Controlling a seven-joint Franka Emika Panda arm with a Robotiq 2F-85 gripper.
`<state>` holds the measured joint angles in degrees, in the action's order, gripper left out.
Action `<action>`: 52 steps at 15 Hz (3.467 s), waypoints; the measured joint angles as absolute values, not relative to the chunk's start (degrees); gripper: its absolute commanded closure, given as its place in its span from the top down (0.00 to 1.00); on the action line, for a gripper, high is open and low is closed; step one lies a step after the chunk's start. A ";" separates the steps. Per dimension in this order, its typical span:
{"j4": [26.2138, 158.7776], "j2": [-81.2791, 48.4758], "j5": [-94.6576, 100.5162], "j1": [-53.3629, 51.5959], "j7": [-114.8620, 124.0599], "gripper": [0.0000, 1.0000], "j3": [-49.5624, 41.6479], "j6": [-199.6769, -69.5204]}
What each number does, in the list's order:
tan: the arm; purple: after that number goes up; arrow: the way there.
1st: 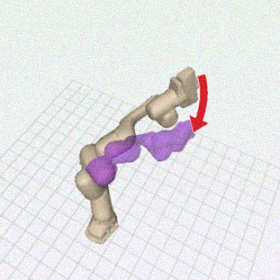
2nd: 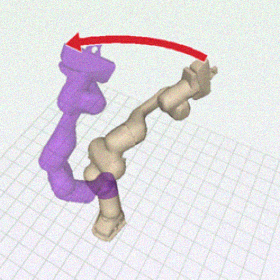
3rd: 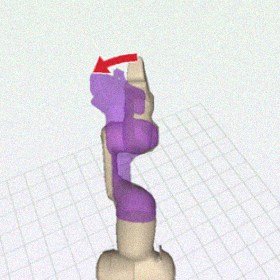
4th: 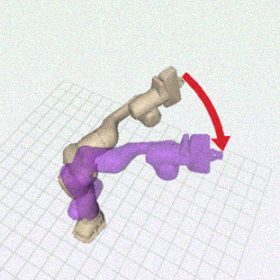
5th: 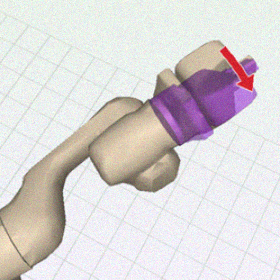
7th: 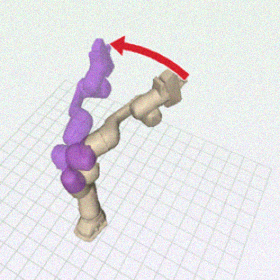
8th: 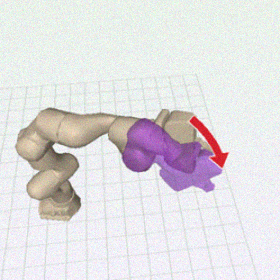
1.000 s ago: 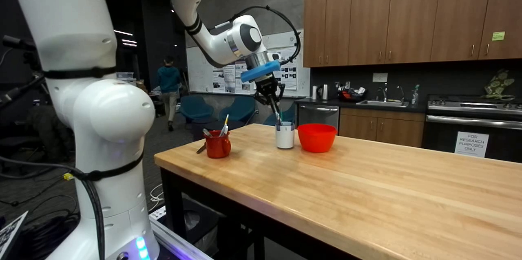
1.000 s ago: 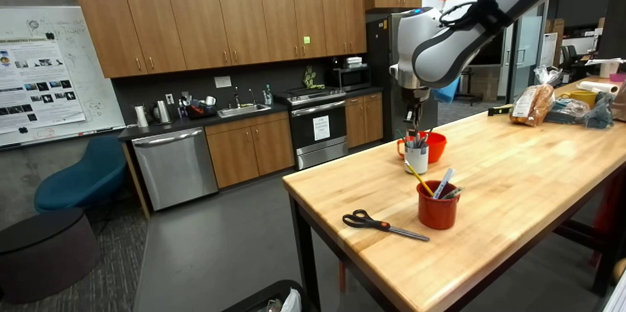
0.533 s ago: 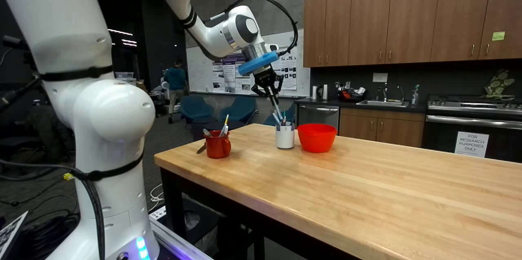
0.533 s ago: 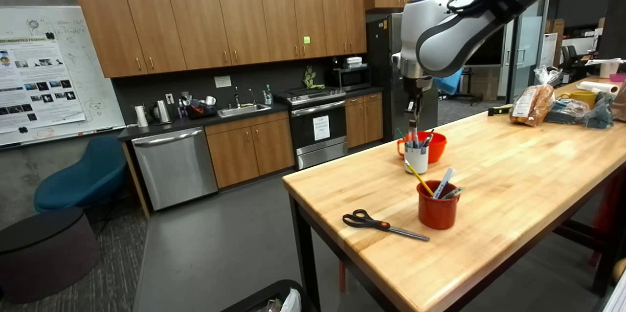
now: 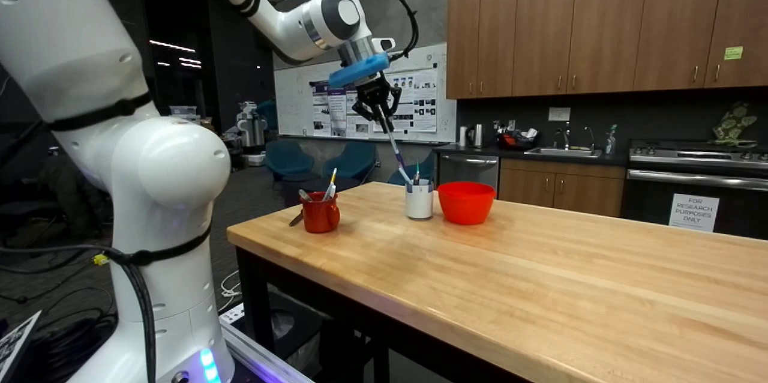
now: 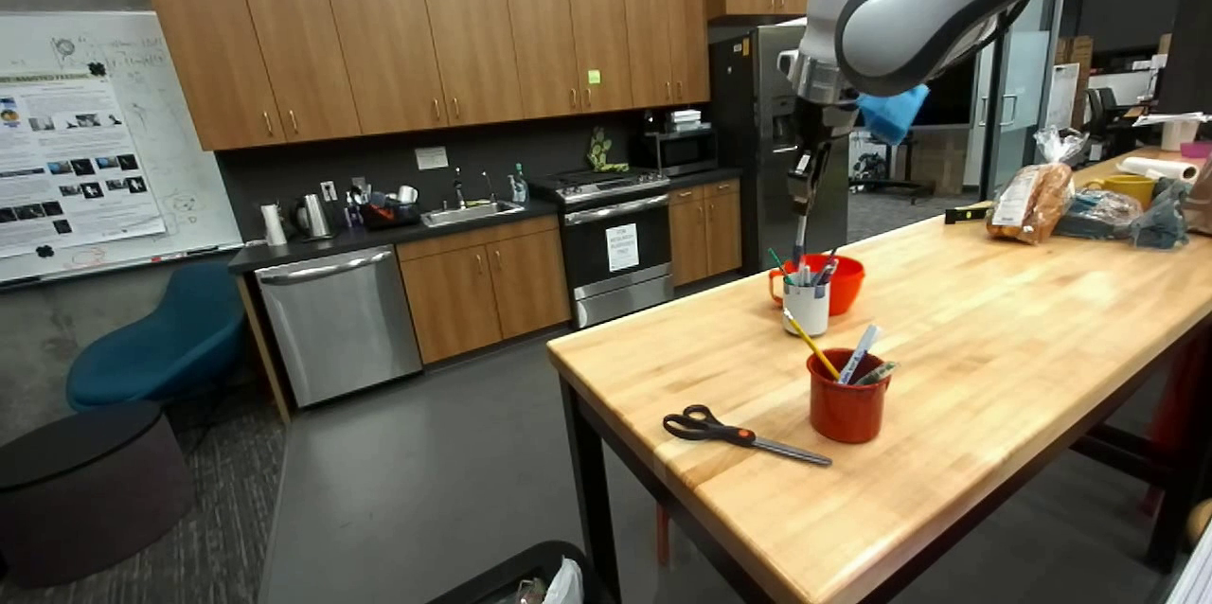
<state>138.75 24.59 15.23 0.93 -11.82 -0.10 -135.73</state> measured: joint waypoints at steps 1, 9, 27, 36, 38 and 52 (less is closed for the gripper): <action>139.53 26.80 14.49 0.46 -11.78 0.03 -0.07 -134.39; 146.32 40.97 7.99 -3.81 -11.76 0.03 0.04 -124.39; 155.76 42.86 0.57 -8.45 -11.79 0.03 -0.10 -125.62; 155.59 46.26 0.52 -9.27 -11.77 0.03 0.24 -124.54; 155.70 47.29 0.52 -10.03 -11.76 0.03 0.51 -123.10; 159.44 43.41 0.51 -10.94 -11.88 0.82 -0.42 -128.85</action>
<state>159.44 43.41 0.51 -10.94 -11.88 -0.42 -128.85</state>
